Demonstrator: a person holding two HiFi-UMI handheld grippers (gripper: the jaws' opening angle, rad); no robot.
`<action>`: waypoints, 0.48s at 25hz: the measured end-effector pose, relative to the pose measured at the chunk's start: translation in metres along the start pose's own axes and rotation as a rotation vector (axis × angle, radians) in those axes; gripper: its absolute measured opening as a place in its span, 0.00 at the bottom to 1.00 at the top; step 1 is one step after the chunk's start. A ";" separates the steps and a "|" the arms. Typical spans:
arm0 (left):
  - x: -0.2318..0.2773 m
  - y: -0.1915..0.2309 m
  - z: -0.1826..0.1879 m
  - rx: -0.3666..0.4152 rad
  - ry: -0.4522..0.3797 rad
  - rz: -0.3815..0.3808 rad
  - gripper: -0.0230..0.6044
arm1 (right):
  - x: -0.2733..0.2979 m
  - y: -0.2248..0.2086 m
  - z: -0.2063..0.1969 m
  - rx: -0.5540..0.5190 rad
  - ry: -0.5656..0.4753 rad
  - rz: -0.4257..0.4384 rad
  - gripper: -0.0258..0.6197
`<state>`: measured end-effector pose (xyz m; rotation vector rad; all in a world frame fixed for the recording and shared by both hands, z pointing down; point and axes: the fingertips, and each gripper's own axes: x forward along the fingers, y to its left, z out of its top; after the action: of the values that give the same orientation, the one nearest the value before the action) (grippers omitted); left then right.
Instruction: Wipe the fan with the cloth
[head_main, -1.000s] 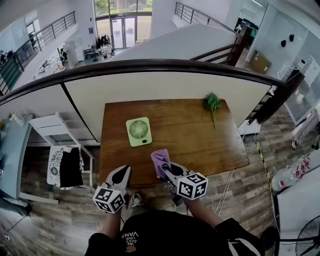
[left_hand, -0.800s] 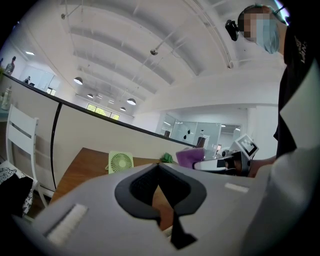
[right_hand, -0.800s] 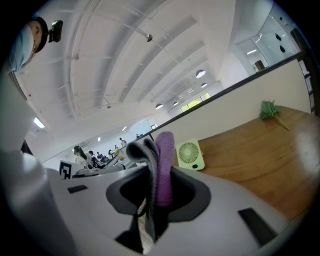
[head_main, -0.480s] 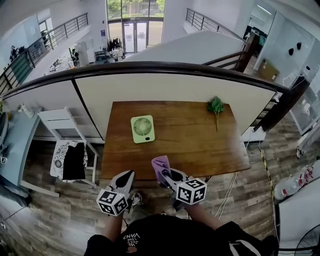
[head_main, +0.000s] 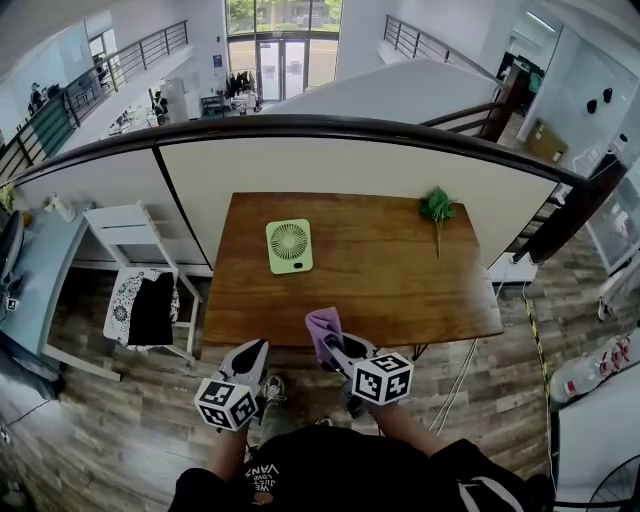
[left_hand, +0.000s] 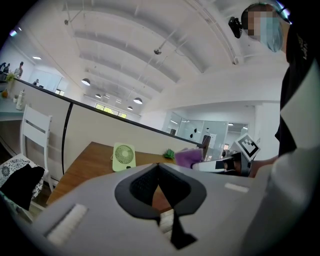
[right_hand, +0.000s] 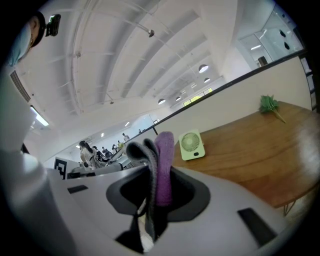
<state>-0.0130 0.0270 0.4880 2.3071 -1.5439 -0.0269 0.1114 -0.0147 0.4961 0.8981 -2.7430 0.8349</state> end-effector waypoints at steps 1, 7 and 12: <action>0.000 -0.001 -0.001 0.000 -0.002 0.001 0.06 | -0.001 0.000 -0.001 -0.001 0.001 -0.001 0.19; 0.000 -0.007 -0.002 -0.005 -0.022 0.015 0.06 | -0.010 -0.003 -0.002 -0.006 -0.004 -0.002 0.19; -0.001 -0.011 -0.005 -0.011 -0.028 0.017 0.06 | -0.012 -0.002 -0.002 -0.011 -0.008 0.002 0.19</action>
<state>-0.0023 0.0331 0.4886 2.2947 -1.5725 -0.0631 0.1224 -0.0083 0.4953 0.8993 -2.7526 0.8175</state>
